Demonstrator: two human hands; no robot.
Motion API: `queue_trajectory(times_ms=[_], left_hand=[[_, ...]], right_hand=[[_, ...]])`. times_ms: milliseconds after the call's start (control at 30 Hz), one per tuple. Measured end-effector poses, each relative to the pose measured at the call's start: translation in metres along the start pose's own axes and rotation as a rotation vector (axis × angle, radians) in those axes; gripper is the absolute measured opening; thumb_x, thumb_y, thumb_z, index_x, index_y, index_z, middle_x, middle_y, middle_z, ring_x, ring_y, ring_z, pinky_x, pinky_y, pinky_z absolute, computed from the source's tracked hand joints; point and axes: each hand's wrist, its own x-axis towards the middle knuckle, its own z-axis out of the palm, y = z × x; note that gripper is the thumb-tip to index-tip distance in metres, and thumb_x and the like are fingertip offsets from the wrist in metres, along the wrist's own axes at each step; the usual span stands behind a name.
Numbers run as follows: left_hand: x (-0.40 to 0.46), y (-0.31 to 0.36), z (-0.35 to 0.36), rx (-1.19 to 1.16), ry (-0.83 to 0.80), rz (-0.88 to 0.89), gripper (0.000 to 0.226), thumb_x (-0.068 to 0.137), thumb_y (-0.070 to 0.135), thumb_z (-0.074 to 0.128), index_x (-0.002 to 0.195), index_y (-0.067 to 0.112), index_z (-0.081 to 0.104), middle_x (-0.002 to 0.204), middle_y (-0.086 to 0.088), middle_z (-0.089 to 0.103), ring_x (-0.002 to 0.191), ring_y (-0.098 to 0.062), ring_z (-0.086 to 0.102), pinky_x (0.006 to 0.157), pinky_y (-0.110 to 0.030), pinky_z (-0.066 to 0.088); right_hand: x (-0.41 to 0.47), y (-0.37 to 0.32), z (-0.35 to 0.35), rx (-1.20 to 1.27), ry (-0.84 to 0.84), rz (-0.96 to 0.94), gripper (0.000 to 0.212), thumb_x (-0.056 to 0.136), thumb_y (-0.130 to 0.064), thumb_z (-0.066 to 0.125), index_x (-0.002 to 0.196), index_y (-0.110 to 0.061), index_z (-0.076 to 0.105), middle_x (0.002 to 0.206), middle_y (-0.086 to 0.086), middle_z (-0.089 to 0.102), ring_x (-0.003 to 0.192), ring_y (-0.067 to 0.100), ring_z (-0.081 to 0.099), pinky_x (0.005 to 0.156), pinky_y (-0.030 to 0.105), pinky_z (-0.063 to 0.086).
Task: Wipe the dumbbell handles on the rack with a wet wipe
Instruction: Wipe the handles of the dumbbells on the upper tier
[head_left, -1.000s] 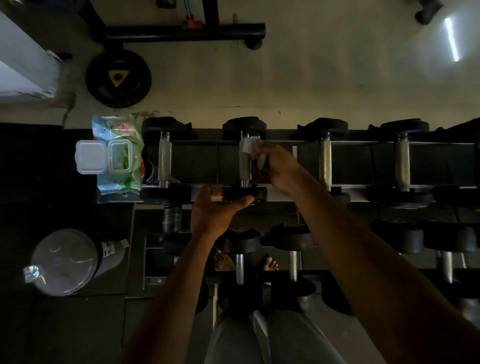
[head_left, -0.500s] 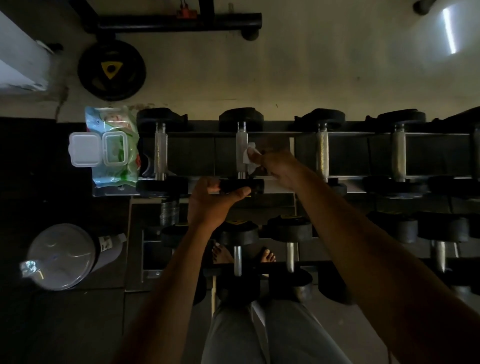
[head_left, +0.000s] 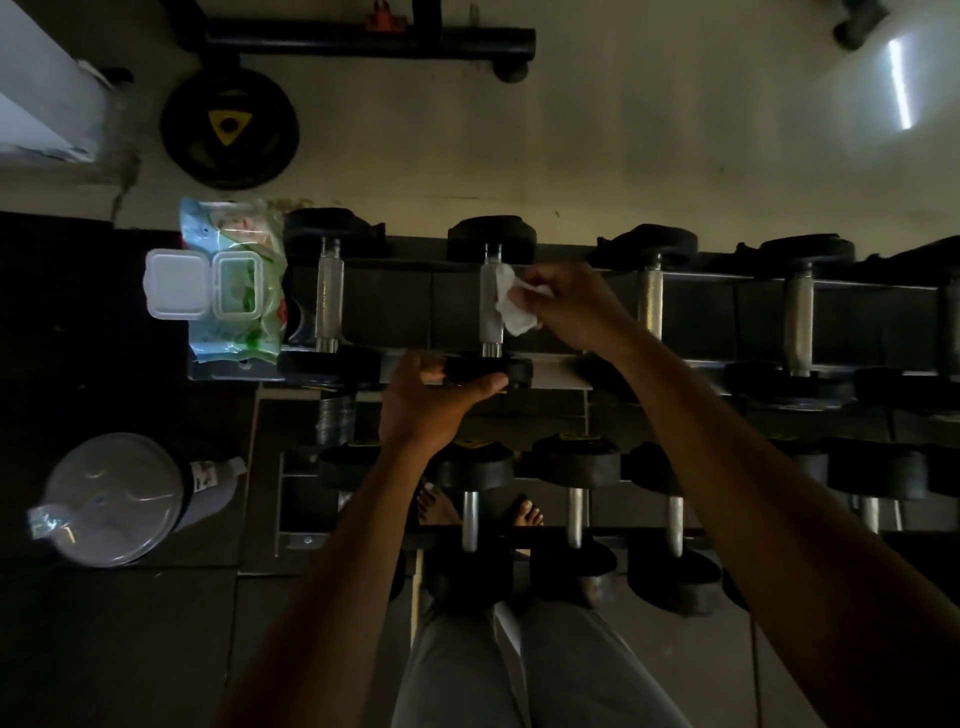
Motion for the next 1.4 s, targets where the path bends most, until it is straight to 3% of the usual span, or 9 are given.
queue_trajectory(times_ms=[200,400,500,600,767,1000,1133,1267,1400], left_hand=[[0.0,-0.001,0.004,-0.002,0.021,-0.003,0.077,0.063,0.069,0.093,0.12,0.028,0.061,0.11,0.019,0.059,0.107,-0.008,0.061,0.087,-0.037,0.057],[-0.001,-0.003,0.003,-0.028,0.041,-0.02,0.081,0.06,0.071,0.094,0.121,0.029,0.061,0.116,0.014,0.061,0.106,-0.009,0.062,0.088,-0.038,0.057],[-0.001,-0.004,0.005,-0.038,0.041,-0.018,0.081,0.058,0.073,0.093,0.119,0.031,0.061,0.118,0.013,0.063,0.106,-0.007,0.062,0.091,-0.04,0.058],[-0.001,-0.005,0.005,-0.053,0.049,-0.014,0.085,0.057,0.074,0.093,0.122,0.029,0.062,0.122,0.011,0.065,0.108,-0.009,0.063,0.091,-0.041,0.059],[-0.003,-0.004,0.005,-0.056,0.048,-0.01,0.084,0.059,0.073,0.093,0.124,0.03,0.06,0.124,0.011,0.064,0.106,-0.007,0.06,0.077,-0.028,0.05],[-0.003,-0.004,0.006,-0.063,0.05,-0.001,0.085,0.058,0.076,0.092,0.123,0.032,0.06,0.124,0.013,0.063,0.11,-0.008,0.061,0.088,-0.036,0.056],[-0.004,-0.004,0.006,-0.086,0.052,0.0,0.084,0.058,0.073,0.093,0.123,0.032,0.06,0.127,0.011,0.064,0.113,-0.01,0.061,0.094,-0.04,0.057],[-0.004,-0.006,0.007,-0.109,0.052,0.003,0.085,0.058,0.072,0.094,0.124,0.03,0.061,0.128,0.01,0.065,0.115,-0.01,0.062,0.093,-0.039,0.057],[-0.004,-0.006,0.007,-0.117,0.04,-0.001,0.082,0.058,0.072,0.094,0.122,0.032,0.062,0.124,0.012,0.064,0.112,-0.007,0.061,0.083,-0.031,0.053]], right_hand=[[0.03,-0.05,-0.013,-0.297,0.112,-0.262,0.027,0.104,-0.036,0.055,0.124,-0.024,0.069,0.109,-0.002,0.073,0.075,0.003,0.062,0.077,0.028,0.053],[0.05,-0.061,-0.004,-0.873,-0.008,-0.432,0.023,0.095,-0.029,0.069,0.118,-0.028,0.071,0.106,0.0,0.076,0.093,0.021,0.071,0.089,0.042,0.057],[0.05,-0.064,-0.007,-0.996,-0.052,-0.463,0.024,0.093,-0.025,0.072,0.118,-0.027,0.071,0.105,0.0,0.075,0.097,0.024,0.07,0.089,0.04,0.054],[0.052,-0.068,-0.007,-1.023,-0.167,-0.411,0.033,0.094,-0.02,0.07,0.127,-0.026,0.067,0.115,0.003,0.07,0.106,0.027,0.067,0.089,0.038,0.052],[0.058,-0.076,-0.008,-1.016,-0.261,-0.357,0.037,0.094,-0.016,0.067,0.129,-0.027,0.066,0.122,0.0,0.066,0.104,0.025,0.064,0.083,0.035,0.05],[0.059,-0.085,-0.003,-1.112,-0.306,-0.397,0.032,0.095,-0.025,0.07,0.126,-0.026,0.069,0.125,0.001,0.065,0.108,0.024,0.063,0.087,0.038,0.055],[0.058,-0.085,0.004,-1.125,-0.353,-0.353,0.031,0.093,-0.026,0.072,0.124,-0.026,0.07,0.113,0.0,0.064,0.104,0.021,0.061,0.076,0.031,0.048],[0.054,-0.081,0.014,-1.107,-0.383,-0.352,0.024,0.091,-0.024,0.073,0.115,-0.025,0.072,0.088,-0.008,0.05,0.084,0.016,0.051,0.074,0.033,0.043],[0.051,-0.078,0.02,-1.063,-0.471,-0.34,0.025,0.095,-0.019,0.068,0.12,-0.02,0.07,0.095,-0.005,0.054,0.086,0.015,0.049,0.076,0.033,0.042]])
